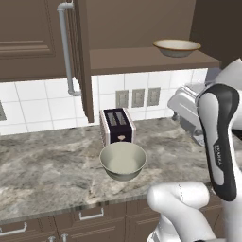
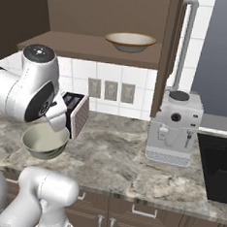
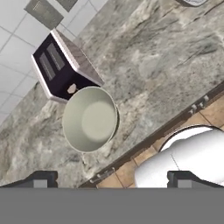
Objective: Open the cabinet. Pick the bowls from the counter and place them in the cabinet. Then close the cabinet.
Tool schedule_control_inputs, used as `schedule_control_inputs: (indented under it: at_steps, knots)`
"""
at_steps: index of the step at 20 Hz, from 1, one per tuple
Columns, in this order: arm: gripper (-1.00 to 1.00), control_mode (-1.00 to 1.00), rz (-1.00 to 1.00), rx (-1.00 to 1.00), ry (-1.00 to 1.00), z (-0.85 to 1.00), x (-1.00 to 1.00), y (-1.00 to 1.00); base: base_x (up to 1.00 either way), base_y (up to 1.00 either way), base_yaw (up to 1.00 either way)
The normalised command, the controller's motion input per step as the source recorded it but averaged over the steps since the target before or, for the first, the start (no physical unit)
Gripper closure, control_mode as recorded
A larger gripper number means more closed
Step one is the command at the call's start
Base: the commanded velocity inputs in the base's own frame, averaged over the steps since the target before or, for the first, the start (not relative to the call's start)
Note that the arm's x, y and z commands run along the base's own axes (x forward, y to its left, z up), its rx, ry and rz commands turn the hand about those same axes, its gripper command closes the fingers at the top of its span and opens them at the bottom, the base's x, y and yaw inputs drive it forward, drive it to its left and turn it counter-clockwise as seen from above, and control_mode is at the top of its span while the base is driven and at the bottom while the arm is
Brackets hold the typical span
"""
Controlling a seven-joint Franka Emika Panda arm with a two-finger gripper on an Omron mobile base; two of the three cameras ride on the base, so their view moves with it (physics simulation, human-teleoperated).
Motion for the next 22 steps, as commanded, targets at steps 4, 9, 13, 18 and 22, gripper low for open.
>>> schedule_control_inputs:
  at_steps: [4,9,13,18,22]
  knots:
    - [-1.00,-1.00,0.07,-0.05,0.07,-0.35,0.00,0.27,0.00,0.00,0.00]
    - [-1.00,-1.00,0.10,0.00,0.01,-0.49,0.00,0.13,0.00,0.00,0.00]
    - [-1.00,-1.00,0.08,-0.01,0.00,-0.45,0.01,0.06,0.00,0.00,0.00]
    - [-1.00,-1.00,0.03,-0.05,0.00,-0.34,0.02,0.12,0.00,0.00,0.00]
    - [-1.00,-1.00,0.00,-0.05,0.00,-0.32,0.05,0.17,0.00,0.00,0.00]
